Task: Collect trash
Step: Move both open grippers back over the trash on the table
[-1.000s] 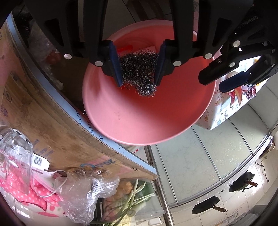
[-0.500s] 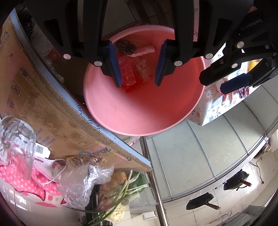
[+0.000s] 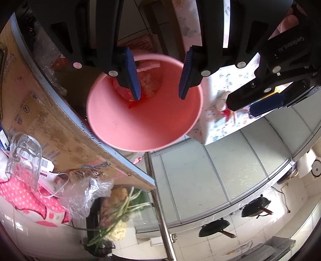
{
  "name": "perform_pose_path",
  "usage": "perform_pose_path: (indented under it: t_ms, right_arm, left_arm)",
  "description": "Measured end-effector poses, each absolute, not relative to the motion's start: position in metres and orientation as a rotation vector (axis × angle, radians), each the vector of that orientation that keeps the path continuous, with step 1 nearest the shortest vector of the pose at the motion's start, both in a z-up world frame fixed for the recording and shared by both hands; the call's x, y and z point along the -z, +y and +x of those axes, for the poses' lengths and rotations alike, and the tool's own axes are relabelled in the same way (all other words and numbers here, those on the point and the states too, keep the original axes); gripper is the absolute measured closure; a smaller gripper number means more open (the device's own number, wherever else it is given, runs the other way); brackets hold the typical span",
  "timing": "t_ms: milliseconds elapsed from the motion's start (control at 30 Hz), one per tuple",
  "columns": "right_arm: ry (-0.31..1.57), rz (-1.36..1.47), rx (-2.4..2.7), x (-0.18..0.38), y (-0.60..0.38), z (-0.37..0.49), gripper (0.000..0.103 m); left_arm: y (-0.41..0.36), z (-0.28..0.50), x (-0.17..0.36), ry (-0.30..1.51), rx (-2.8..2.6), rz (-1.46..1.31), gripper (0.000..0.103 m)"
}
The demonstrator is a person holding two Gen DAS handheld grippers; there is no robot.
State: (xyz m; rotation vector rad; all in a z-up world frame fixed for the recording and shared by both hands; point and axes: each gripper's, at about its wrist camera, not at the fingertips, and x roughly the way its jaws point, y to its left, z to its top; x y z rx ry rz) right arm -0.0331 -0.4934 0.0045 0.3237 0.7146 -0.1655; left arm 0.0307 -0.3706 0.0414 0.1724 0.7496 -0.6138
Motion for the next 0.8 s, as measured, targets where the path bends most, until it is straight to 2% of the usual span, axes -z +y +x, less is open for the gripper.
perform_pose_path:
  t_ms: [400,800]
  right_arm:
    - [0.703,0.276,0.084,-0.021,-0.452,-0.046,0.062]
    - [0.738,0.239,-0.048,-0.016,-0.396,-0.044,0.062]
  left_arm:
    - [-0.323,-0.002,-0.061,0.705,0.566,0.153,0.042]
    - [-0.248,-0.021,-0.057,0.716,0.460,0.135,0.042]
